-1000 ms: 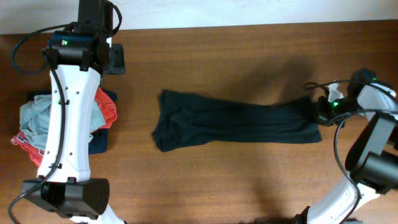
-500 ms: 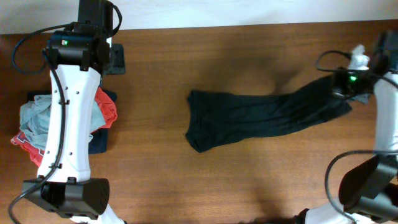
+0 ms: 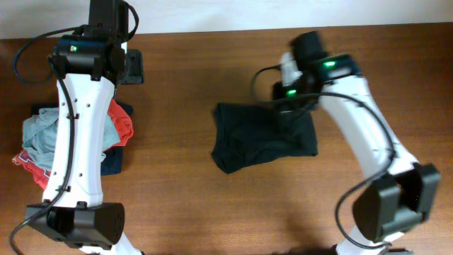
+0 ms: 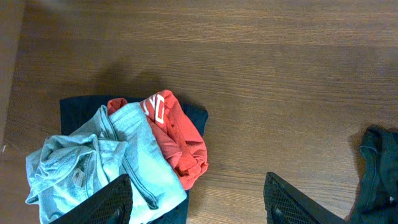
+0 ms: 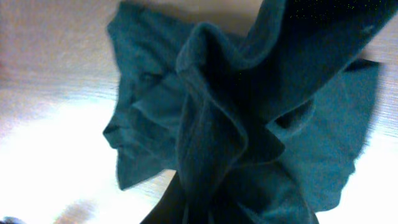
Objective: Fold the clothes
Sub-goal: 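Fold the shirt's right end leftward over itself with the right gripper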
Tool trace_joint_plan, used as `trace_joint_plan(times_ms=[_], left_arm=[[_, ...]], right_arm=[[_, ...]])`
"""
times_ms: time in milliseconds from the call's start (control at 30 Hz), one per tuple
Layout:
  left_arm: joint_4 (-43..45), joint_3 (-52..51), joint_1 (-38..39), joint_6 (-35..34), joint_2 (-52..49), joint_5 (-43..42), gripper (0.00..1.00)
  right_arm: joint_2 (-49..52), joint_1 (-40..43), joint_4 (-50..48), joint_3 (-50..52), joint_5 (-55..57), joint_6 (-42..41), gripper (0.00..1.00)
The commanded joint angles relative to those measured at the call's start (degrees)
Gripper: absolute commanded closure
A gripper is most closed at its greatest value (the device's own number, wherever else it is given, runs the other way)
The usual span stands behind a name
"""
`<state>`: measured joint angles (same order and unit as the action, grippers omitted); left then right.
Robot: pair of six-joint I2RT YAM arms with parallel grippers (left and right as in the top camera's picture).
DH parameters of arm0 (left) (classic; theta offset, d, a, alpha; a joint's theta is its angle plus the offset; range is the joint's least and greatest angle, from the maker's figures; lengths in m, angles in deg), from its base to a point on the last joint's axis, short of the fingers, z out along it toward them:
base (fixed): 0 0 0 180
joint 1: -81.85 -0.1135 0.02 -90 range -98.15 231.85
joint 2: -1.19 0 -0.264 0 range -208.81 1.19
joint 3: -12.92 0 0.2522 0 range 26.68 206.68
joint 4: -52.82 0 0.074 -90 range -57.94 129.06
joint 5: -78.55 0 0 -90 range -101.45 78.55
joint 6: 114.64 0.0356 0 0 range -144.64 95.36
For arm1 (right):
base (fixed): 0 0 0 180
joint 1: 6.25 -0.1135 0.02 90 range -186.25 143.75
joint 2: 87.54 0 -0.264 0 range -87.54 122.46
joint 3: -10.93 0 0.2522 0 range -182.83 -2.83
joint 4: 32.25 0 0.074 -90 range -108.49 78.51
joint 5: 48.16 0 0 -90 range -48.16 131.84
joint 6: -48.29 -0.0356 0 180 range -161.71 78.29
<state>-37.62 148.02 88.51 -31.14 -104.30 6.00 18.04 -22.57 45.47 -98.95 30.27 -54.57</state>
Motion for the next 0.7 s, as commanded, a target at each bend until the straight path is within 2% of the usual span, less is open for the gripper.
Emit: trace_joint_plan(times_ms=[0, 133, 200, 233, 267, 367, 600, 633, 667], left_arm=[[-0.1, 0.1, -0.2, 0.9, 0.1, 0.8, 0.32], [-0.1, 0.1, -0.2, 1.0, 0.1, 0.8, 0.32], [-0.2, 0.1, -0.2, 1.0, 0.1, 0.8, 0.32], [-0.3, 0.1, -0.2, 1.0, 0.1, 0.8, 0.32], [-0.5, 0.1, -0.2, 1.0, 0.1, 0.8, 0.32], [-0.5, 0.1, -0.2, 1.0, 0.1, 0.8, 0.32], [-0.2, 0.1, -0.2, 1.1, 0.1, -1.1, 0.31], [0.0, 0.1, -0.2, 2.4, 0.1, -3.0, 0.31], [0.0, 0.1, -0.2, 4.6, 0.1, -5.6, 0.32]], right_arm=[[4.4, -4.5, -1.6, -0.5, 2.2, -4.8, 0.96], [9.8, -8.8, -5.9, -0.5, 1.2, -7.6, 0.94], [11.2, -10.3, -7.9, -0.5, 0.2, -7.6, 0.55], [11.2, -10.8, -8.4, -0.5, -0.4, -7.6, 0.44], [11.2, -11.0, -8.8, -0.5, -0.8, -7.6, 0.4], [9.2, -11.0, -9.1, -0.6, -2.6, -7.0, 0.37], [2.3, -7.7, -5.1, -0.6, -0.9, -4.1, 0.37], [1.9, -6.7, -4.3, -0.6, 0.0, -4.1, 0.41], [1.8, -5.6, -3.6, -0.6, 0.6, -4.1, 0.51]])
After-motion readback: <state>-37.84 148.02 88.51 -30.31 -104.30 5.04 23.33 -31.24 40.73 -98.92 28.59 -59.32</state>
